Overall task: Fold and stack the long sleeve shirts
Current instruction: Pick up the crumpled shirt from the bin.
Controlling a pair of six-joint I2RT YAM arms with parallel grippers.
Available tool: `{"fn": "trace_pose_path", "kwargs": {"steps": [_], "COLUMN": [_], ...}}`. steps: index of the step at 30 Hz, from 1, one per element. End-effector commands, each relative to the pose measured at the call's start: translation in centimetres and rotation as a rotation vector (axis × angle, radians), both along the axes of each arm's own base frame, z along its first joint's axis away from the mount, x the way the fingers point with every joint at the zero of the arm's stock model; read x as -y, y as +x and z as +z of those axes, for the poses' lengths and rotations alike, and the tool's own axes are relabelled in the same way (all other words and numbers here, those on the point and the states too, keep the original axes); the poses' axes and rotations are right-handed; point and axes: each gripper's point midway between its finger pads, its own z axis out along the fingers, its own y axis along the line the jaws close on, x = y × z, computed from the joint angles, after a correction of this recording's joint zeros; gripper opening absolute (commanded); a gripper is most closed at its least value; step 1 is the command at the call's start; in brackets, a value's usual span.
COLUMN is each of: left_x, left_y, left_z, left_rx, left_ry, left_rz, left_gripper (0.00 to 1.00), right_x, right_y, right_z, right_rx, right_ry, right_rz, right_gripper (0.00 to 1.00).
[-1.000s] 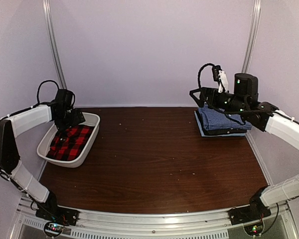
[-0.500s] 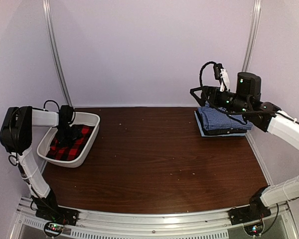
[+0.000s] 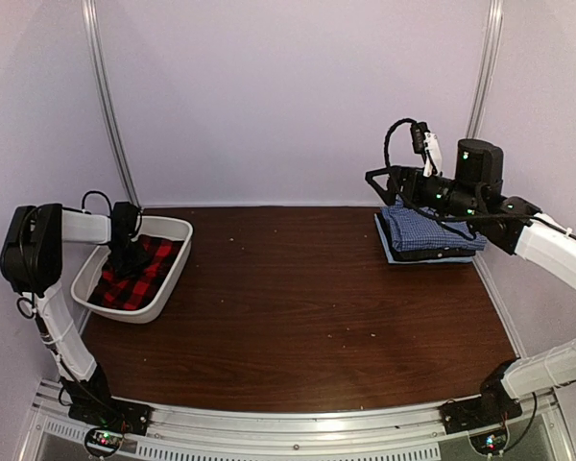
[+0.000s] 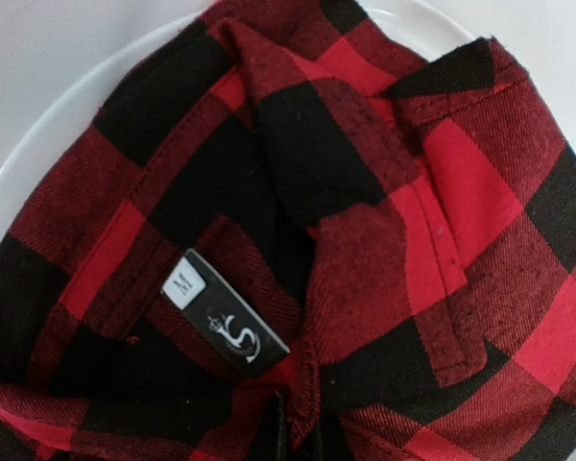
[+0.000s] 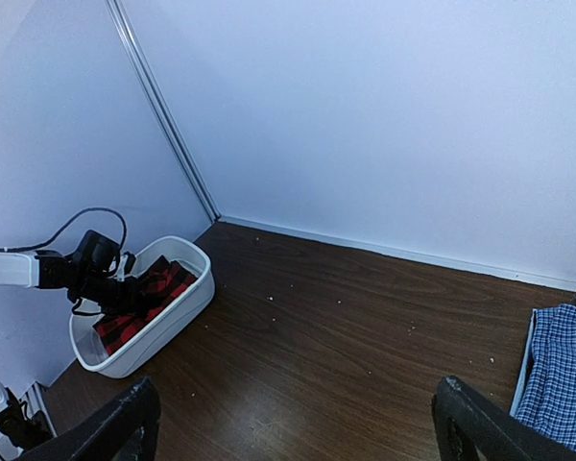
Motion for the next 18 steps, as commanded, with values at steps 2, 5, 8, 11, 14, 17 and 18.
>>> {"fn": "trace_pose_path", "kwargs": {"steps": [2, 5, 8, 11, 14, 17, 18], "left_x": [0.3, 0.3, 0.2, 1.6, 2.8, 5.4, 6.3], "left_y": [1.7, 1.8, 1.8, 2.2, 2.8, 3.7, 3.9], "left_z": [4.2, 6.8, 9.5, 12.1, 15.0, 18.9, 20.6], "left_rx": [0.104, 0.160, 0.223, 0.277, 0.336, 0.418, 0.453], "left_ry": [0.009, 0.016, 0.031, 0.046, 0.072, 0.096, 0.110], "left_rz": [-0.034, -0.038, -0.037, -0.070, -0.110, -0.185, -0.206], "left_gripper": [0.00, 0.00, 0.00, 0.00, 0.00, 0.00, 0.00], "right_x": [-0.3, -0.4, -0.4, -0.5, -0.6, -0.7, -0.7], "right_y": [0.0, 0.0, 0.1, 0.2, 0.2, 0.3, 0.3], "right_z": [0.2, 0.1, 0.0, -0.2, -0.3, -0.3, -0.4], "right_rx": [0.010, 0.008, 0.006, 0.003, -0.001, -0.003, -0.003], "right_ry": [0.010, 0.009, 0.008, 0.009, 0.009, 0.009, 0.009], "right_rz": [0.015, 0.016, 0.016, 0.019, 0.022, 0.024, 0.024], "right_gripper": [1.00, 1.00, 1.00, 1.00, 1.00, 1.00, 1.00]}}
